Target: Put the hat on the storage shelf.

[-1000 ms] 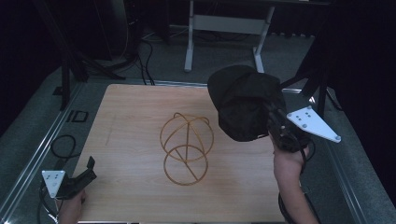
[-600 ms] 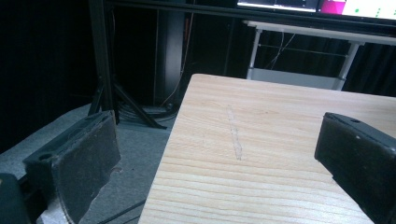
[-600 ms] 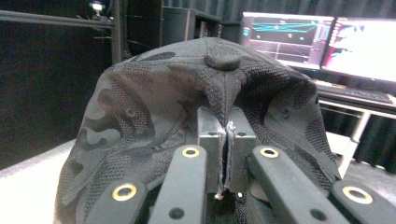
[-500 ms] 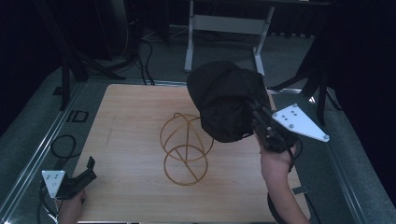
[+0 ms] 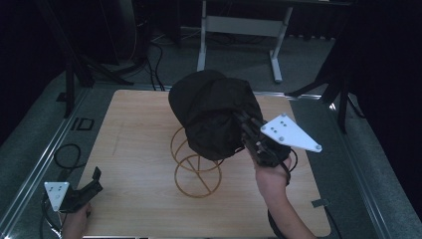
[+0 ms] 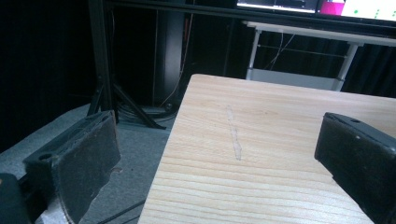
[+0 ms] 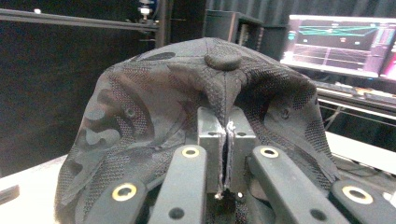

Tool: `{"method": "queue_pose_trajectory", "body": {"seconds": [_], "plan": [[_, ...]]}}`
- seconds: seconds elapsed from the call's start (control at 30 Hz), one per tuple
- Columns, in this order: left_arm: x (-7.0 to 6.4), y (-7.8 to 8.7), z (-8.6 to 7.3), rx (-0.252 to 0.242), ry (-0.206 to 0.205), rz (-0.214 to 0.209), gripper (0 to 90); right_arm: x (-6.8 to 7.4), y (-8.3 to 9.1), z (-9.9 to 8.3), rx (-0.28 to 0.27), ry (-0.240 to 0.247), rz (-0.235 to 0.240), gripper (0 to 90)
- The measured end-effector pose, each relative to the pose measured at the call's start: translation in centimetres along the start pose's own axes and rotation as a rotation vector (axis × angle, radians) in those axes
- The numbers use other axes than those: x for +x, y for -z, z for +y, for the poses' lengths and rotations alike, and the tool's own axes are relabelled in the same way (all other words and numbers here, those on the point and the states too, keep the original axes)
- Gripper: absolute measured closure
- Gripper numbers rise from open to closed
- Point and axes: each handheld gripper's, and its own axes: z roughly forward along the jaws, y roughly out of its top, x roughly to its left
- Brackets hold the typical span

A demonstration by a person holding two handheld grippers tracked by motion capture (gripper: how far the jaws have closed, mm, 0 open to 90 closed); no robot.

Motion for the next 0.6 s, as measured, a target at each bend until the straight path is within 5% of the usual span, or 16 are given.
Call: {"method": "queue_pose_trajectory", "body": {"seconds": [0.4,0.6], "plan": [[0.0,0.0,0.0,0.001,0.002,-0.002,0.5,2.3,-0.6,0.2,-0.007,-0.001,0.074,87.3],[0.0,0.0,0.0,0.002,0.003,-0.002,0.5,3.0,-1.3,-1.2,0.034,0.001,0.101,87.3]]}}
